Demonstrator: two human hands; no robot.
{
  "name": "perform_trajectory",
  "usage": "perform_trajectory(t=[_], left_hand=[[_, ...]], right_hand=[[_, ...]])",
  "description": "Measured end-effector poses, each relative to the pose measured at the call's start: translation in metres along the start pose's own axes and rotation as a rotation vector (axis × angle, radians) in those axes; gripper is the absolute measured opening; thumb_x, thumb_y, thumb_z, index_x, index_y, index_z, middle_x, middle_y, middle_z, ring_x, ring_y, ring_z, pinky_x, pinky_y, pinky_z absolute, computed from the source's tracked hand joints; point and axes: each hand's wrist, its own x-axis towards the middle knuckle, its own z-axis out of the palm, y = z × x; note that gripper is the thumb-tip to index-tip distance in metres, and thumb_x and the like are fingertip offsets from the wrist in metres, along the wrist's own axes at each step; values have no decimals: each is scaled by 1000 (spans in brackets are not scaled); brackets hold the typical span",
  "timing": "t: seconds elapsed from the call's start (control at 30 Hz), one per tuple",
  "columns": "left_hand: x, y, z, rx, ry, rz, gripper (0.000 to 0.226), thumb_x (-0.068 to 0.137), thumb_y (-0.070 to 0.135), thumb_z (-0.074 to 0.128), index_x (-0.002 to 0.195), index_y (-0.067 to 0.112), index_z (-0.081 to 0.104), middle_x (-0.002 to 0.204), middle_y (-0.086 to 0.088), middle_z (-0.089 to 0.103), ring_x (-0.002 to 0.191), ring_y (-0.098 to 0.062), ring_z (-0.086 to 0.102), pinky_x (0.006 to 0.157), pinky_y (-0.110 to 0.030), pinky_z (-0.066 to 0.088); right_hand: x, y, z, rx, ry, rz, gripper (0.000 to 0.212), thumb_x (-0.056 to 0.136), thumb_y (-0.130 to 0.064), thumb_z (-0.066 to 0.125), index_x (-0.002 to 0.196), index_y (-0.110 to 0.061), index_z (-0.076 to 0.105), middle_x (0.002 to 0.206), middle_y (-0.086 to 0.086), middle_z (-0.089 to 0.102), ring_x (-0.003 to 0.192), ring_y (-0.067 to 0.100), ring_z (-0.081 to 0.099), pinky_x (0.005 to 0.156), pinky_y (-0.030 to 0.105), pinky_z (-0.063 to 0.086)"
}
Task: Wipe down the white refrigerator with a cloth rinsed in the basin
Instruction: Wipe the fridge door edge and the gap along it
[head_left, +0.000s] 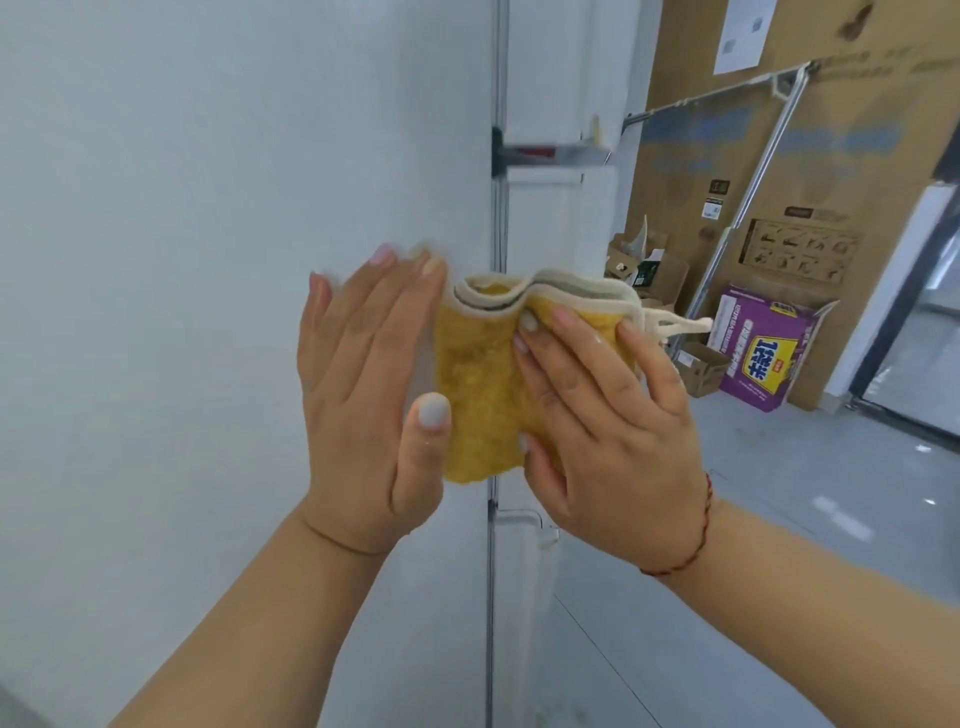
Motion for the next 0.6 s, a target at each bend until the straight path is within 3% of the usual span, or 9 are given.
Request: perform_trajectory(t=[0.13,0.3,0.53,0.6], left_hand=[[-41,-4,4,-41,-72,-37,68,99,55,9,145,8,29,143,-14,48,140,-31,39,120,-46,10],[-92,-6,12,-30,-146,-35,74,99,57,6,146,3,25,148,-15,43,142,-26,35,122,-40,6],[-134,-18,20,14,-162,37,82,99,58,9,147,-4,30,154,-13,36,146,-26,26,122,-43,7],[-127,-23,20,28,-147,57,82,97,59,9,145,-2,35,148,-12,44,141,-27,36,118,-45,19]], right_hand=[[-45,-16,19,54,-6,-32,55,85,-20,52,138,-6,48,148,5,41,141,20,31,114,49,27],[-46,-5,26,34,91,-109,50,85,-21,52,135,-15,55,144,-1,48,139,20,36,112,48,28],[-8,23,20,53,145,-176,47,89,-24,43,134,-15,56,141,-1,51,140,25,33,111,45,22],[-10,20,23,57,161,-180,48,89,-24,43,134,-13,56,142,1,50,140,27,33,112,47,23]])
